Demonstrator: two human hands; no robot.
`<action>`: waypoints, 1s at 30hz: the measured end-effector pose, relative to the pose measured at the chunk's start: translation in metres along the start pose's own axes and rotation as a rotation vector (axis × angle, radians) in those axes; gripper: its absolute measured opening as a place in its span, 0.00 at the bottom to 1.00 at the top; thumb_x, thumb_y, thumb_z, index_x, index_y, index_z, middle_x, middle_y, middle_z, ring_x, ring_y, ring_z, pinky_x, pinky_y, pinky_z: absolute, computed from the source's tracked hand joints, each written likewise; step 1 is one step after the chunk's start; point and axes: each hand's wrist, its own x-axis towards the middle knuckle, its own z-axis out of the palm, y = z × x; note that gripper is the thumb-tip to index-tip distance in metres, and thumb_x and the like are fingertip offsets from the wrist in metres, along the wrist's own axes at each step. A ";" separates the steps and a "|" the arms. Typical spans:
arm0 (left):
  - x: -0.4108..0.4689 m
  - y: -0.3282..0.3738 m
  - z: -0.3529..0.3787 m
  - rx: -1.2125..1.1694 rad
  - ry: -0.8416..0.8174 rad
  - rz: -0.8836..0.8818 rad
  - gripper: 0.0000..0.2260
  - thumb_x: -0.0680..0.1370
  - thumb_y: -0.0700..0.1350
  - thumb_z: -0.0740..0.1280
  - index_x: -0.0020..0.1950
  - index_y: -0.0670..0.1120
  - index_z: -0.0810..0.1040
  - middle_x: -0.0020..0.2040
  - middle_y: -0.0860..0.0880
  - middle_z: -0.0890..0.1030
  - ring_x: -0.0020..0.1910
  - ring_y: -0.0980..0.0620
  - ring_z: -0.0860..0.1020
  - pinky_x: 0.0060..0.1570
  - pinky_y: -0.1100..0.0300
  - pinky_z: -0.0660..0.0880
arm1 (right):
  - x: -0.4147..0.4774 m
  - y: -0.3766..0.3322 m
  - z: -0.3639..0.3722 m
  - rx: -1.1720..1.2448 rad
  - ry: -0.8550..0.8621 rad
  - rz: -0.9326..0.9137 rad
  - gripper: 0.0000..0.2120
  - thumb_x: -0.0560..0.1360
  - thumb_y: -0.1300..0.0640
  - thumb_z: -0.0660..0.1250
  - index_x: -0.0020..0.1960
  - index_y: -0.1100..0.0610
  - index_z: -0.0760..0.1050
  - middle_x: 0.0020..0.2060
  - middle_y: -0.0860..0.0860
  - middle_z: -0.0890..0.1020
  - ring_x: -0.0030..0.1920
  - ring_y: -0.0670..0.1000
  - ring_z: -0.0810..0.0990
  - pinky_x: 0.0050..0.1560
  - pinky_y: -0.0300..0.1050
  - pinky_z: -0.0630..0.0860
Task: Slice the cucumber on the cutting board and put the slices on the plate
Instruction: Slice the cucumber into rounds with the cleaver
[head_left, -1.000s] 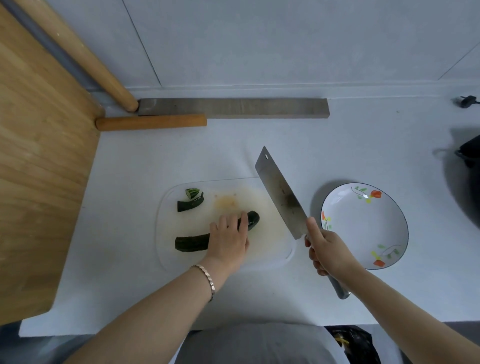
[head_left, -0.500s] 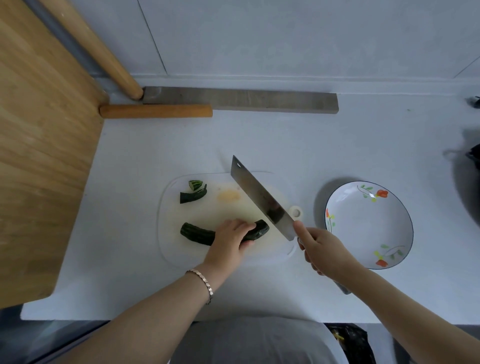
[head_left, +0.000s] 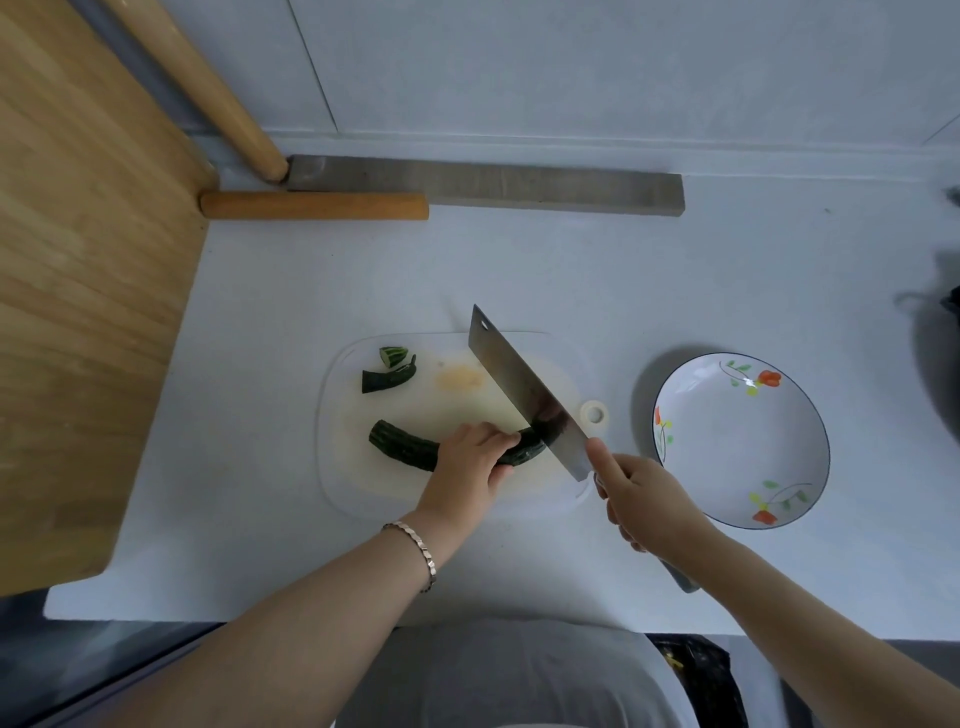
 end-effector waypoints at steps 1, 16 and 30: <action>0.000 0.000 0.000 -0.005 -0.001 -0.010 0.15 0.65 0.33 0.73 0.51 0.40 0.79 0.43 0.42 0.81 0.40 0.39 0.77 0.41 0.47 0.75 | -0.001 -0.001 0.001 -0.002 0.008 -0.005 0.24 0.77 0.37 0.52 0.36 0.57 0.63 0.29 0.55 0.66 0.29 0.52 0.64 0.37 0.46 0.63; 0.000 0.005 0.001 -0.077 0.004 -0.099 0.15 0.69 0.34 0.70 0.55 0.41 0.78 0.47 0.42 0.80 0.47 0.42 0.75 0.49 0.50 0.73 | 0.017 0.005 0.022 -0.045 0.042 -0.040 0.23 0.78 0.39 0.52 0.35 0.57 0.60 0.29 0.54 0.64 0.31 0.52 0.62 0.35 0.45 0.59; 0.002 0.008 -0.001 -0.138 -0.006 -0.205 0.14 0.70 0.35 0.70 0.56 0.40 0.78 0.50 0.41 0.79 0.51 0.43 0.74 0.55 0.53 0.70 | -0.002 0.007 0.001 0.142 0.000 -0.001 0.23 0.77 0.38 0.53 0.36 0.57 0.62 0.24 0.51 0.64 0.24 0.49 0.60 0.29 0.42 0.60</action>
